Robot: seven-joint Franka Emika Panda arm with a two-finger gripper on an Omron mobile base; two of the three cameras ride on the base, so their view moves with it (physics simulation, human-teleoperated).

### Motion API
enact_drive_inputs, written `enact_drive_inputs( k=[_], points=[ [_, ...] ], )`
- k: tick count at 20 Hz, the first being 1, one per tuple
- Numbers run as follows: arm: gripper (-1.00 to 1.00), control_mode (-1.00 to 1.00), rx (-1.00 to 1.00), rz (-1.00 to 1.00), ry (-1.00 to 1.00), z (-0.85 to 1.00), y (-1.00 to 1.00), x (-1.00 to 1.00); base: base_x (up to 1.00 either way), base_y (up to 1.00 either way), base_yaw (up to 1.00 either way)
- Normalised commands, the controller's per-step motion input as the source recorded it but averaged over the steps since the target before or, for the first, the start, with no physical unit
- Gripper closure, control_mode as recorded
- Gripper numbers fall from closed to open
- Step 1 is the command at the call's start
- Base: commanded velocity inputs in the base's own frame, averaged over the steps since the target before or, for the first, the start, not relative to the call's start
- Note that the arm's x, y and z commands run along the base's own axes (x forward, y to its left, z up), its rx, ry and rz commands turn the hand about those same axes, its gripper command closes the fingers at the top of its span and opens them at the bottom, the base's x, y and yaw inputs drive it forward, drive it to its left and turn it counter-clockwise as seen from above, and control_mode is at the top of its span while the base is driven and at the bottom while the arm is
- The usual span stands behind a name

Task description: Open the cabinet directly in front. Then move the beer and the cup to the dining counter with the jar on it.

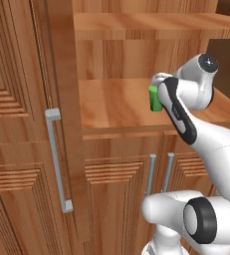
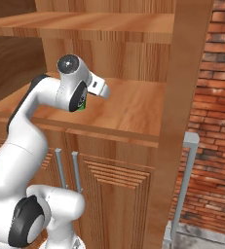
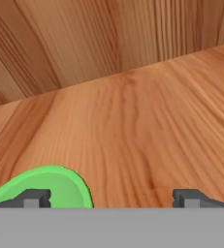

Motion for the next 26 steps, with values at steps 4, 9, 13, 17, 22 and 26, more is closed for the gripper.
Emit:
enact_drive_inputs(
  k=[4, 9, 13, 17, 22, 26],
  points=[
    [-1.0, -1.0, 0.0, 0.0, 0.05, -0.23, 0.0, 0.0, 0.0, 0.0, 0.0],
    [-1.0, -1.0, 0.0, 0.0, 0.01, -0.19, 0.0, 0.0, 0.0, 0.0, 0.0],
    [-1.0, -1.0, -0.01, 0.0, 0.01, -0.19, 0.0, 0.0, 0.0, 0.0, 0.0],
    [-1.0, -1.0, -0.05, 0.0, 0.05, -0.35, 0.08, 0.0, 0.0, 0.0, 0.0],
    [-1.0, -1.0, -0.09, 0.0, 0.06, -0.53, 0.18, 0.0, 0.0, 0.0, 0.0],
    [1.0, -1.0, -0.11, 0.0, 0.0, -0.34, 0.32, 0.07, 0.0, 0.0, 0.0]
  ],
)
